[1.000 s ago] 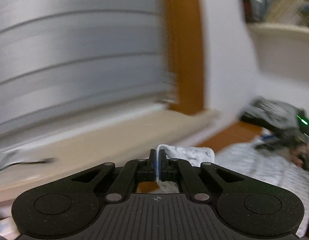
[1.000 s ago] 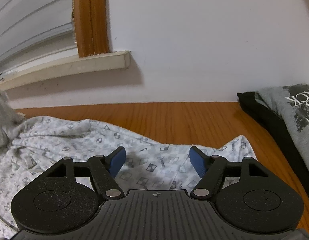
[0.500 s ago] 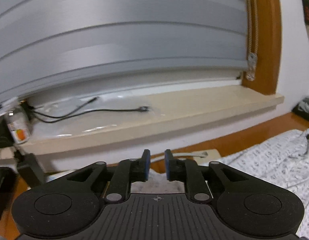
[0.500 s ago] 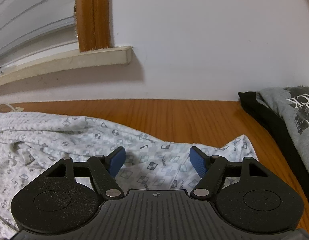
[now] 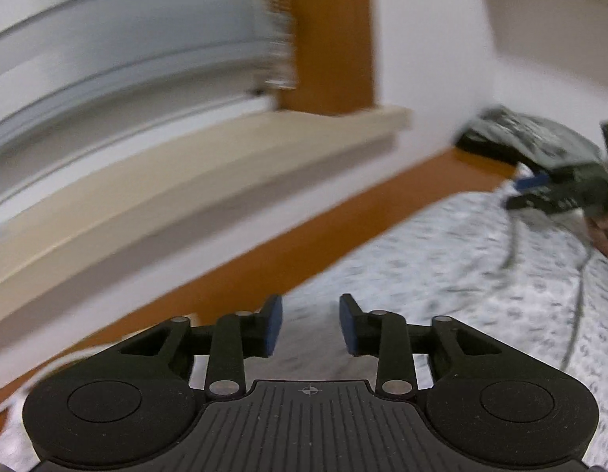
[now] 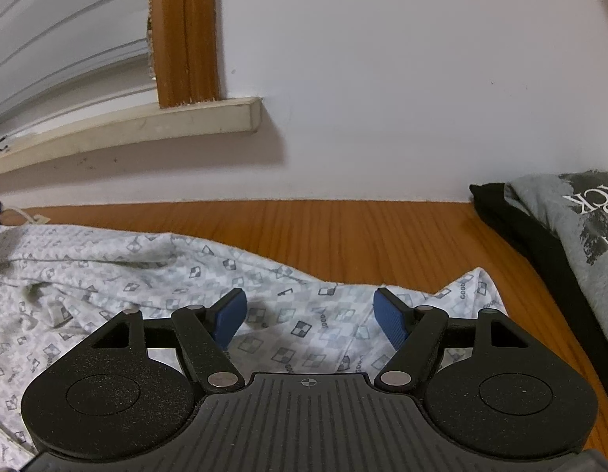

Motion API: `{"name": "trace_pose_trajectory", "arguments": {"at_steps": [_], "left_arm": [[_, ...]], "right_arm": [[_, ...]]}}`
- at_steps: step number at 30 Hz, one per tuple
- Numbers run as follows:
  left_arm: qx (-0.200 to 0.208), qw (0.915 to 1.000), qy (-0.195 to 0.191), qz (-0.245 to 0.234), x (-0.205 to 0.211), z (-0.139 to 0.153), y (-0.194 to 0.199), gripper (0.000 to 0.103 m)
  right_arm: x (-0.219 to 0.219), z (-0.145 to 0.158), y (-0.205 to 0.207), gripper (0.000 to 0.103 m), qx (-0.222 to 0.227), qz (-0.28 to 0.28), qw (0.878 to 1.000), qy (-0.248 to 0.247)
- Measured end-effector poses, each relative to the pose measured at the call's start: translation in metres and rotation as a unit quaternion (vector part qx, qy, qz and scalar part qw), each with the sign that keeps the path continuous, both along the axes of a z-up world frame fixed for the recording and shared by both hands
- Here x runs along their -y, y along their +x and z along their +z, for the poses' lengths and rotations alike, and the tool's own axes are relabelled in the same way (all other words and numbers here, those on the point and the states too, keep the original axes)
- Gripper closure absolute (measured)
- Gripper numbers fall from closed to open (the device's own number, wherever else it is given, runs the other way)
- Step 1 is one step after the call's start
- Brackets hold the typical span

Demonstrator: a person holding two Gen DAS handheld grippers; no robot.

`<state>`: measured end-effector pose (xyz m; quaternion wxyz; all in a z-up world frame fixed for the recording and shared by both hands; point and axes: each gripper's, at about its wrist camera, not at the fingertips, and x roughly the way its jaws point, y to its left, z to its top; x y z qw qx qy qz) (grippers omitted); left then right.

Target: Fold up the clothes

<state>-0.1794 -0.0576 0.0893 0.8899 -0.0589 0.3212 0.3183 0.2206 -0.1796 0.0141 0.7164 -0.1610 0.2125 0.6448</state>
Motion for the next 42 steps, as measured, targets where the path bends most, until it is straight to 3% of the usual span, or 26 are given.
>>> {"name": "trace_pose_trajectory", "arguments": {"at_steps": [7,9,10,11,17,19,21,23,31,35,38,42], "left_arm": [[-0.061,0.9968,0.023,-0.046,0.015,-0.027,0.057,0.069],[-0.07,0.9959,0.033,-0.048,0.013,-0.028,0.055,0.087],[-0.07,0.9959,0.035,-0.046,0.012,-0.027,0.054,0.099],[-0.061,0.9965,0.04,-0.04,0.01,-0.023,0.052,0.102],[-0.017,0.9964,0.083,-0.007,0.003,0.01,0.046,0.102],[-0.004,0.9944,0.105,-0.001,0.004,0.021,0.048,0.102],[0.014,0.9925,0.122,0.002,0.006,0.033,0.049,0.102],[0.024,0.9906,0.134,0.0,0.008,0.043,0.053,0.102],[0.05,0.9844,0.167,-0.022,0.026,0.067,0.066,0.102],[0.061,0.9836,0.167,-0.029,0.035,0.067,0.062,0.102],[0.066,0.9833,0.165,-0.036,0.04,0.063,0.057,0.102],[0.071,0.9839,0.159,-0.04,0.044,0.054,0.057,0.102]], "right_arm": [[0.002,0.002,0.002,0.032,-0.004,0.0,1.0,0.008],[0.003,0.003,0.003,0.032,-0.004,0.0,1.0,0.009],[0.003,0.003,0.003,0.032,-0.005,0.001,1.0,0.01],[0.004,0.003,0.003,0.032,-0.005,0.002,1.0,0.01],[0.009,0.006,-0.001,0.032,0.006,0.015,0.999,0.028],[0.014,0.009,-0.008,0.036,0.008,0.04,0.998,0.044],[0.017,0.016,-0.02,0.058,-0.013,0.079,0.995,0.055],[0.013,0.021,-0.038,0.066,-0.042,0.13,0.99,0.047],[-0.054,0.01,-0.127,0.067,-0.025,0.258,0.964,-0.051],[-0.094,0.01,-0.135,0.068,0.002,0.215,0.976,-0.038],[-0.101,0.019,-0.117,0.071,-0.007,0.116,0.993,0.036],[-0.092,0.021,-0.11,0.077,0.034,0.09,0.994,0.06]]}}
